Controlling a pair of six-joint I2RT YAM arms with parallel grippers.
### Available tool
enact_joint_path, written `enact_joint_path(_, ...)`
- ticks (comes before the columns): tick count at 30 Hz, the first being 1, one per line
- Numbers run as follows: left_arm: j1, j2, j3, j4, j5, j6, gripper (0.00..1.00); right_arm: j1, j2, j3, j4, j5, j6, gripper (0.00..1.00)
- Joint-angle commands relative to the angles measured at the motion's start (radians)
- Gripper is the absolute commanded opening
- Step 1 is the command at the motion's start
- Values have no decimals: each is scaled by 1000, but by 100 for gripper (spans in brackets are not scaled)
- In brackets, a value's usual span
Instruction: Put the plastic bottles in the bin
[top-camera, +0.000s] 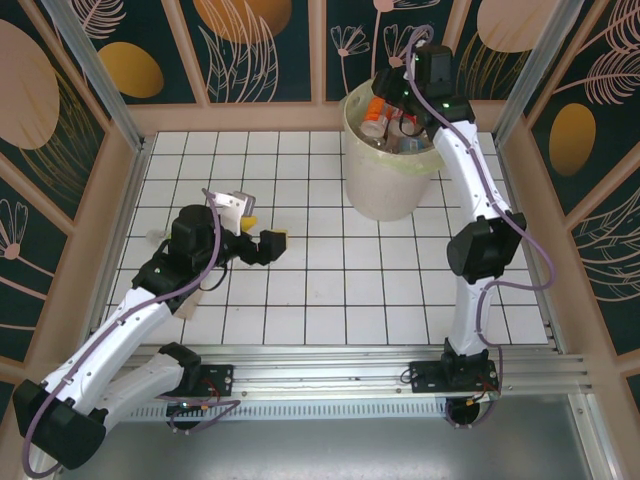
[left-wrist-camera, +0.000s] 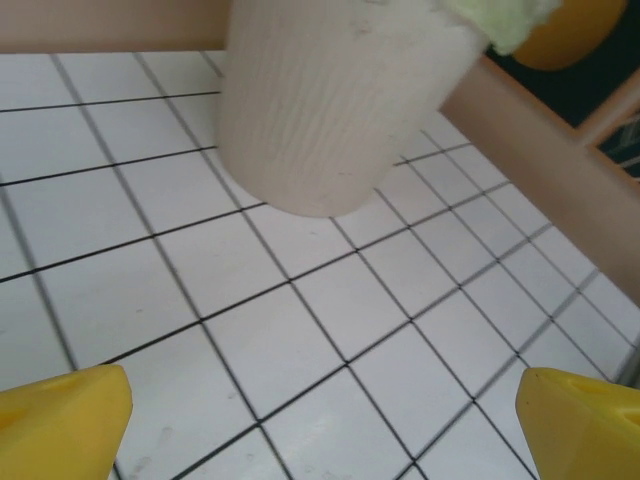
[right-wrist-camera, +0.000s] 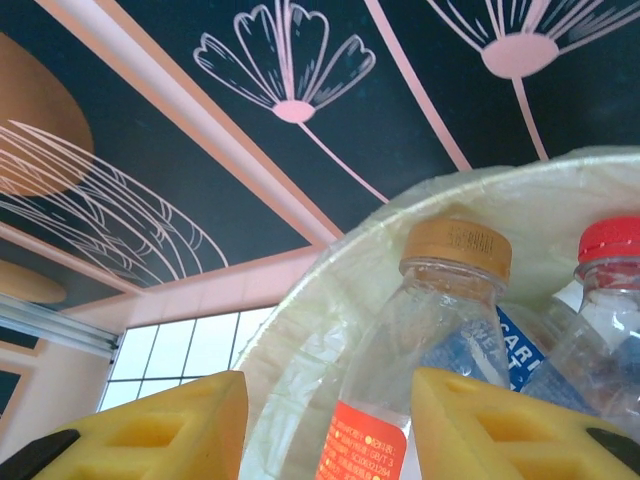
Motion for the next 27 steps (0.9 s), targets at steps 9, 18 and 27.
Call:
enact_joint_path(9, -5, 37, 68, -153, -580, -162, 99, 48, -369, -400, 195, -46, -150, 56)
enact_joint_path(18, 129, 216, 109, -177, -645, -295, 99, 191, -695, -828, 316, -63, -187, 69)
enact_joint_path(27, 246, 397, 163, -266, -782, -436, 99, 289, -925, -1153, 412, -175, -125, 80)
